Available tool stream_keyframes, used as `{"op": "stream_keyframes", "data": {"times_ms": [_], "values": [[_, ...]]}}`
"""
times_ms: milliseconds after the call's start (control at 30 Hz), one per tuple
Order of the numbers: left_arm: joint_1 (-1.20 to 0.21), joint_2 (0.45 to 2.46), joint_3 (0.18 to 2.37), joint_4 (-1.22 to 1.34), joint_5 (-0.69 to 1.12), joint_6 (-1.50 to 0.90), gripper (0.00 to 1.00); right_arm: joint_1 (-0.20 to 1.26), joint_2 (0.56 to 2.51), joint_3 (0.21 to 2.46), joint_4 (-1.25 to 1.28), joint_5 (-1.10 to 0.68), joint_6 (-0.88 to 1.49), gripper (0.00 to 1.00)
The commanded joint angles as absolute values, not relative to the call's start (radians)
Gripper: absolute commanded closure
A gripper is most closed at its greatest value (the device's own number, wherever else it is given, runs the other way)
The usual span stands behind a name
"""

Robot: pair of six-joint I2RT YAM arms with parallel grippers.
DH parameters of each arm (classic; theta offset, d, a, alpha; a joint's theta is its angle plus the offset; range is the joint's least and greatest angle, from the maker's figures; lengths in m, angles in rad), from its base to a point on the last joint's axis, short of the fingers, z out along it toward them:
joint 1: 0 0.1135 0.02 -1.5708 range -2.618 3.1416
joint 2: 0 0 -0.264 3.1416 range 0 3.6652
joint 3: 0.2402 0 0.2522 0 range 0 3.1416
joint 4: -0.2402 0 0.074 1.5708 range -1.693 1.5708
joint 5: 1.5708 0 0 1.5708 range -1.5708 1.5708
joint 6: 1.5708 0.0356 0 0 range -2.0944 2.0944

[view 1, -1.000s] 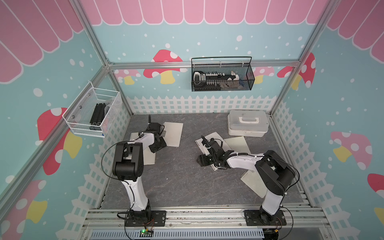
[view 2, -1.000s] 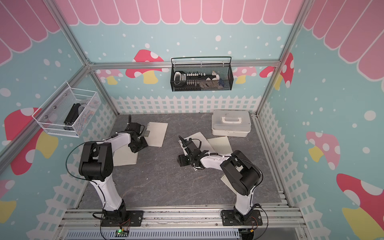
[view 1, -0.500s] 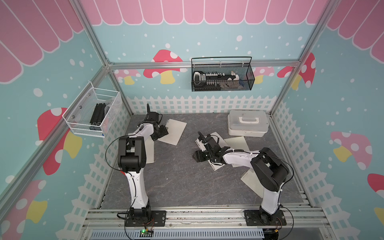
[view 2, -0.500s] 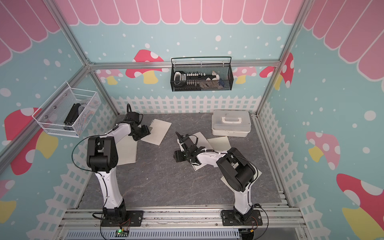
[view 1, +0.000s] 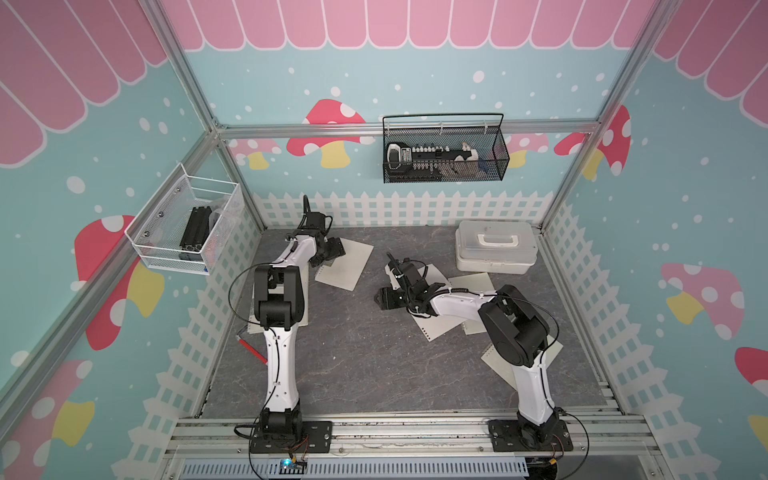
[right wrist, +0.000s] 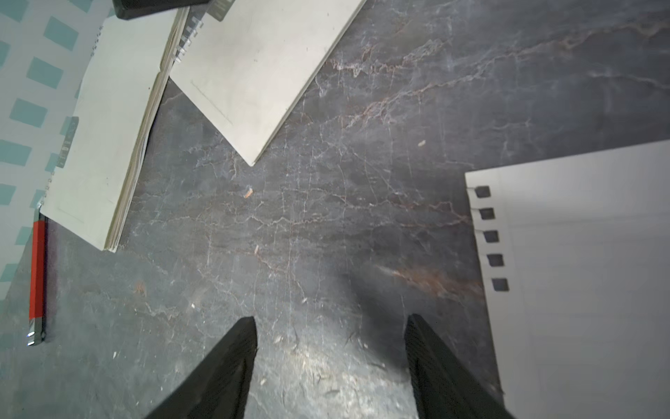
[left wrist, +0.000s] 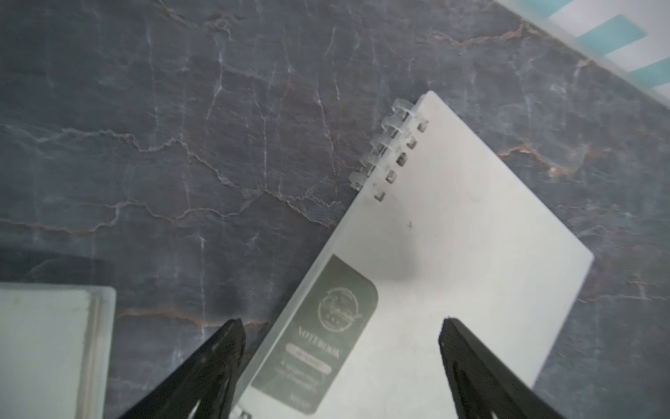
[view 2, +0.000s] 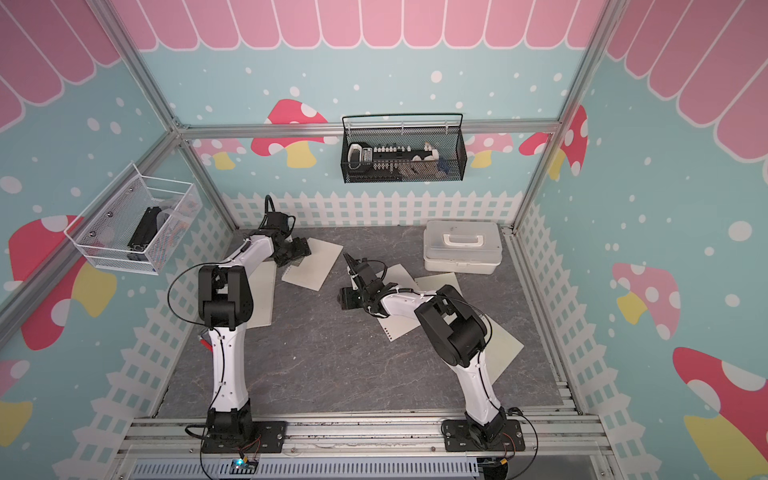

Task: Tear off pages from different notebooks
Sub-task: Move the notebook to the center of the board.

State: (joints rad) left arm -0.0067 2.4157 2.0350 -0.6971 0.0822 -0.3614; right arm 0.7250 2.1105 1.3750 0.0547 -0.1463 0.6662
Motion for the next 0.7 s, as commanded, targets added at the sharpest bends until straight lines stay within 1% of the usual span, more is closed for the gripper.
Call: {"op": "stream_keyframes", "data": {"times_ms": [0, 100, 167, 267, 333, 367, 467, 600, 667], "values": [[-0.004, 2.434, 2.069, -0.793, 0.08, -0.331, 0.16, 0.715, 2.156, 1.406, 0.117, -0.146, 0.724, 0.32], [-0.003, 2.439, 2.047, -0.824, 0.149, -0.324, 0.17, 0.709, 2.199, 1.428, 0.2, -0.14, 0.779, 0.32], [-0.007, 2.46, 2.06, -0.888, 0.172, -0.321, 0.21, 0.706, 2.234, 1.449, 0.251, -0.14, 0.824, 0.33], [-0.015, 2.438, 1.992, -0.888, 0.19, -0.317, 0.22, 0.704, 2.296, 1.506, 0.295, -0.158, 0.885, 0.35], [-0.03, 2.414, 1.95, -0.881, 0.174, -0.317, 0.29, 0.705, 2.331, 1.546, 0.302, -0.169, 0.903, 0.36], [-0.038, 2.395, 1.926, -0.876, 0.158, -0.314, 0.27, 0.705, 2.353, 1.566, 0.3, -0.163, 0.913, 0.36], [-0.056, 2.348, 1.866, -0.87, 0.16, -0.321, 0.27, 0.703, 2.412, 1.628, 0.273, -0.157, 0.92, 0.36], [-0.086, 2.277, 1.745, -0.816, 0.201, -0.341, 0.27, 0.699, 2.452, 1.663, 0.271, -0.213, 0.941, 0.43], [-0.105, 2.234, 1.678, -0.781, 0.217, -0.356, 0.27, 0.699, 2.439, 1.634, 0.292, -0.235, 0.945, 0.5]]}}
